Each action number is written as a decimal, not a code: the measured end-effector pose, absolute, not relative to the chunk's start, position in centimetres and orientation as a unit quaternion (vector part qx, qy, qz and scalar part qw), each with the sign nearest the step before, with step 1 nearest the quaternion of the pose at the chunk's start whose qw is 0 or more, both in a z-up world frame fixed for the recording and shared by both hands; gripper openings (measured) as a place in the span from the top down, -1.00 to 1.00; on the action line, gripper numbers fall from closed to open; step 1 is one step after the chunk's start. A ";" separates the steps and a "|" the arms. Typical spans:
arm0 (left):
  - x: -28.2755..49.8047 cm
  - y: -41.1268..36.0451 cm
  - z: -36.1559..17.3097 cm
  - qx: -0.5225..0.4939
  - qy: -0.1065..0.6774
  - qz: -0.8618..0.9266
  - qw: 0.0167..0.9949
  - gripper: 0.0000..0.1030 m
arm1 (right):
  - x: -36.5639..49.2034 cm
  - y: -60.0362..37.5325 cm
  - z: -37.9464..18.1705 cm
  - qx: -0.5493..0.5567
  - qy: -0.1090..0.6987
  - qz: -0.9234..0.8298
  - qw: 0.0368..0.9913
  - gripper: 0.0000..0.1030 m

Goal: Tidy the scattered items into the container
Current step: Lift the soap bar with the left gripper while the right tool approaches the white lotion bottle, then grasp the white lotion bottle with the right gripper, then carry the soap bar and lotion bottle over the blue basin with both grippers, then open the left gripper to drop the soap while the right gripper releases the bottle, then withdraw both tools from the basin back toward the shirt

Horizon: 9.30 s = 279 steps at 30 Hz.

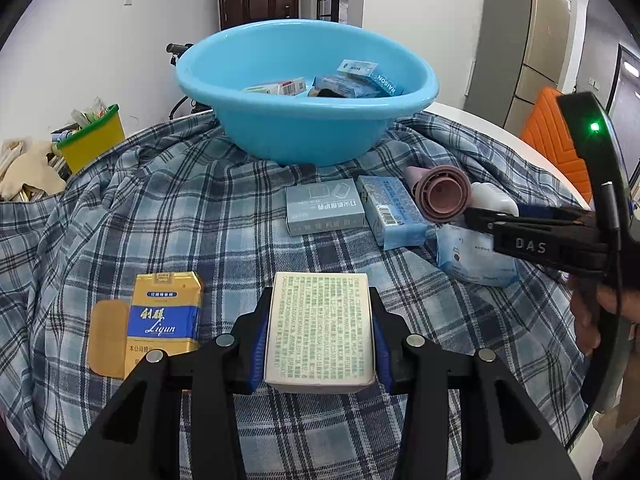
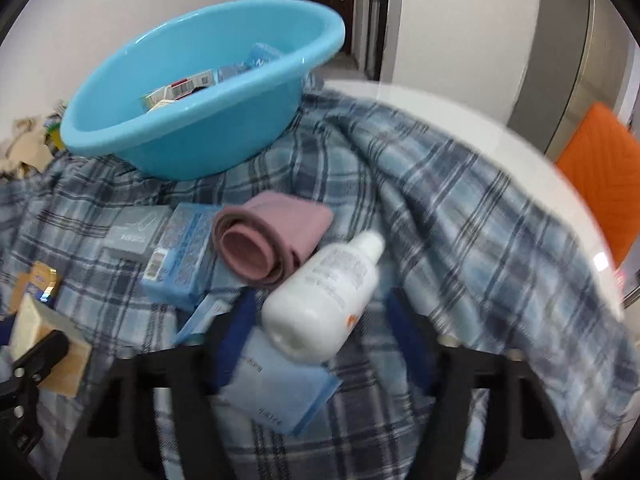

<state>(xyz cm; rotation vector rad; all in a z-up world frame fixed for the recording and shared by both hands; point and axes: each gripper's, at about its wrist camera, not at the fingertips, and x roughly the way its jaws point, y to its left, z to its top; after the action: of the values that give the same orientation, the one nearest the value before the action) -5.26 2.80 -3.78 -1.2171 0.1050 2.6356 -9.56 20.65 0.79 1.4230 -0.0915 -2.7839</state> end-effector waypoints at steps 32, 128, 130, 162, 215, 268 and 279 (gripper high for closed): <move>-5.1 3.8 -3.5 -0.432 0.027 0.889 0.148 0.13 | -7.0 24.0 0.9 0.450 -0.069 -0.890 0.029 0.26; 6.0 1.2 19.9 -0.118 0.036 0.989 0.086 0.13 | 7.7 15.8 24.1 0.124 0.031 -0.989 0.071 0.26; 5.6 1.2 19.5 -0.126 0.034 0.988 0.084 0.13 | 7.6 15.8 23.9 0.128 0.028 -0.989 0.073 0.26; -18.0 -0.8 20.5 -0.092 -0.011 0.992 0.089 0.13 | -13.0 15.0 26.8 0.115 0.017 -0.992 0.055 0.26; -37.1 1.6 12.4 -0.483 0.007 0.871 0.089 0.14 | -33.0 18.2 18.6 0.513 -0.041 -0.856 0.047 0.26; -37.1 0.3 8.2 -0.470 0.017 0.880 0.065 -0.54 | -33.9 17.1 14.1 0.500 -0.044 -0.864 0.035 -0.23; -36.7 0.2 7.9 -0.471 0.025 0.879 0.064 -0.54 | -33.6 17.0 14.4 0.502 -0.033 -0.864 0.028 -0.32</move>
<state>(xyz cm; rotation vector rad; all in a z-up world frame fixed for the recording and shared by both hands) -36.73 0.20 7.92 -1.4238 0.0769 2.6553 -33.56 16.95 14.38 1.5508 -0.1016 -2.6656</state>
